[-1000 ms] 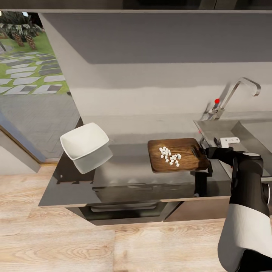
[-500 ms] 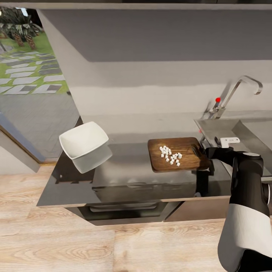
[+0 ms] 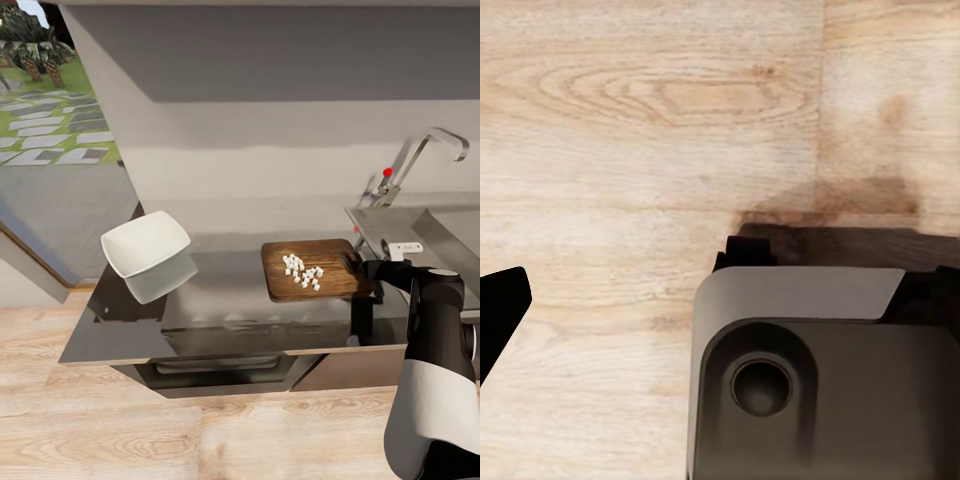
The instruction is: In the kitchen, take the Vidalia onion out of the sink, dice it on the chopping board with the paring knife, put the diced onion into the bowl on the countertop, then place both the paring knife and the chopping board into the sink.
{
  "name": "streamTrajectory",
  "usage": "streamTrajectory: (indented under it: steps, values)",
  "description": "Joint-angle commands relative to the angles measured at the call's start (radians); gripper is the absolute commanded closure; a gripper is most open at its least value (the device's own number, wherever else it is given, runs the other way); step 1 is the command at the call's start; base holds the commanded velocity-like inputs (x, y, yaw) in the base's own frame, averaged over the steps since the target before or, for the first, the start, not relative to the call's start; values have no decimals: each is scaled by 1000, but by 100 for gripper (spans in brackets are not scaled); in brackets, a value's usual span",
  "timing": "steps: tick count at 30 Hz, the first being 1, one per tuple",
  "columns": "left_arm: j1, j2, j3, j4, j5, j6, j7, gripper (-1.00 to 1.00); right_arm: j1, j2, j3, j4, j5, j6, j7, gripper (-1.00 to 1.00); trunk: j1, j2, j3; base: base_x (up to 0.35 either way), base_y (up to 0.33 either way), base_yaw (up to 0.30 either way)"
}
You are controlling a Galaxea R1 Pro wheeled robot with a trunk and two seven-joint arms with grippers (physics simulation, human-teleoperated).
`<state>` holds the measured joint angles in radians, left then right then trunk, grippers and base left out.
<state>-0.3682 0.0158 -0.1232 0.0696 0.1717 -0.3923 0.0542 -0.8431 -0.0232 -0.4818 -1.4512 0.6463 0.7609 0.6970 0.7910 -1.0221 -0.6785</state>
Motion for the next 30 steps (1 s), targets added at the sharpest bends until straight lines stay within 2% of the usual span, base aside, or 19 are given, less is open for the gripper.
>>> streamTrajectory:
  steps: [1, 8, 25, 30]
  values:
    - [-2, 0, -9, 4, 8, -7, 1, -100, -1, 0, -1, -1, 10, 2, 10, -100, 4, -8, -4, 0, 0, 0]
    - [-2, 0, -9, 4, 8, -7, 1, -100, 1, 2, 0, 5, 10, 0, 10, -100, 31, -57, -26, 0, 0, 0]
    - [-2, 0, -9, 5, 8, -7, 1, -100, 1, 2, 0, 8, 10, 0, 10, -100, 31, -57, -26, 0, 0, 0]
    - [-2, 0, -9, 5, 8, -7, 1, -100, 1, 2, 0, 8, 10, 0, 10, -100, 50, -92, -42, 0, 0, 0]
